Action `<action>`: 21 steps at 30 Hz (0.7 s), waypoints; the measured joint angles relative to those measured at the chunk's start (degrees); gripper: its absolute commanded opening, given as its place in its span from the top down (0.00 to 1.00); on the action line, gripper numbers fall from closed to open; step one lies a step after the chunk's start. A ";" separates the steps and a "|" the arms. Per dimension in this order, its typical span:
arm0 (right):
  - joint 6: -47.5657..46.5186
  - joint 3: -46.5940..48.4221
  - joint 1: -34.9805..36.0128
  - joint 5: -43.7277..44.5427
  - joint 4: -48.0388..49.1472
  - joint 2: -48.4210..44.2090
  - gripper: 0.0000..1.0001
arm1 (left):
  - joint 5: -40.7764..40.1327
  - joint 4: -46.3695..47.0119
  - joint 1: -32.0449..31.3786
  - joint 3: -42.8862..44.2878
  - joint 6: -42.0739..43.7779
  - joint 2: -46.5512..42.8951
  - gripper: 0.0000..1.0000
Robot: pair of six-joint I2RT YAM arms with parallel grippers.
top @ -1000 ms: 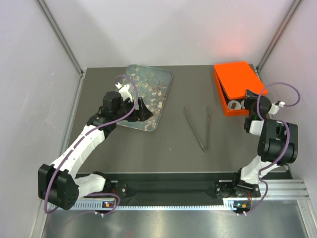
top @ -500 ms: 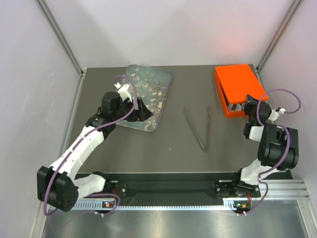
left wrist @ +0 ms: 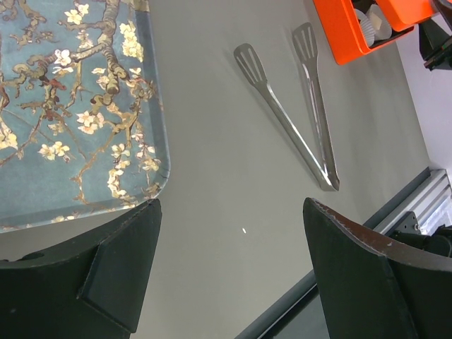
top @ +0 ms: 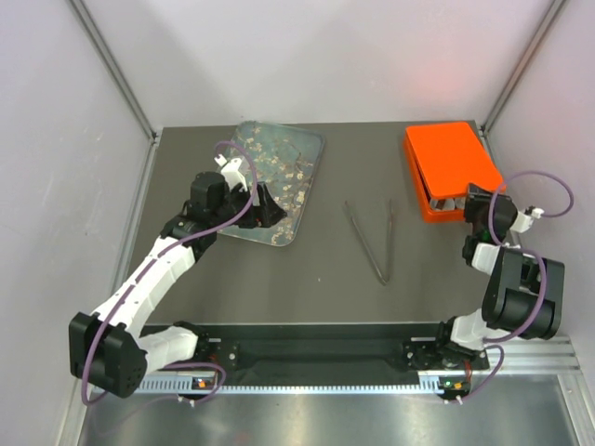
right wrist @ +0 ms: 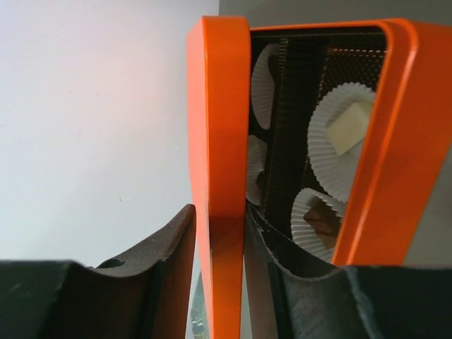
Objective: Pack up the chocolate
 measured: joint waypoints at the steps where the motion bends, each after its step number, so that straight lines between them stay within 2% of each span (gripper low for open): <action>1: -0.24 -0.33 -0.20 -0.02 -0.72 -0.68 0.66 | 0.00 0.00 0.02 0.00 -0.02 -0.02 0.14; 6: -1.73 -2.34 -1.31 -0.07 -5.11 -3.96 0.65 | 0.04 0.02 0.02 -0.09 -0.04 -0.24 0.14; 15: -4.85 -2.58 -4.85 4.59 -25.03 -15.74 0.58 | 0.04 0.02 0.00 -0.20 -0.07 -0.74 0.14; 19: -9.27 1.31 -5.09 6.58 -32.79 -17.27 0.52 | 0.07 0.02 0.00 -0.22 -0.07 -1.20 0.14; 21: -12.76 5.70 -5.11 5.51 -36.11 -15.76 0.53 | 0.07 0.04 0.00 -0.22 -0.09 -1.27 0.14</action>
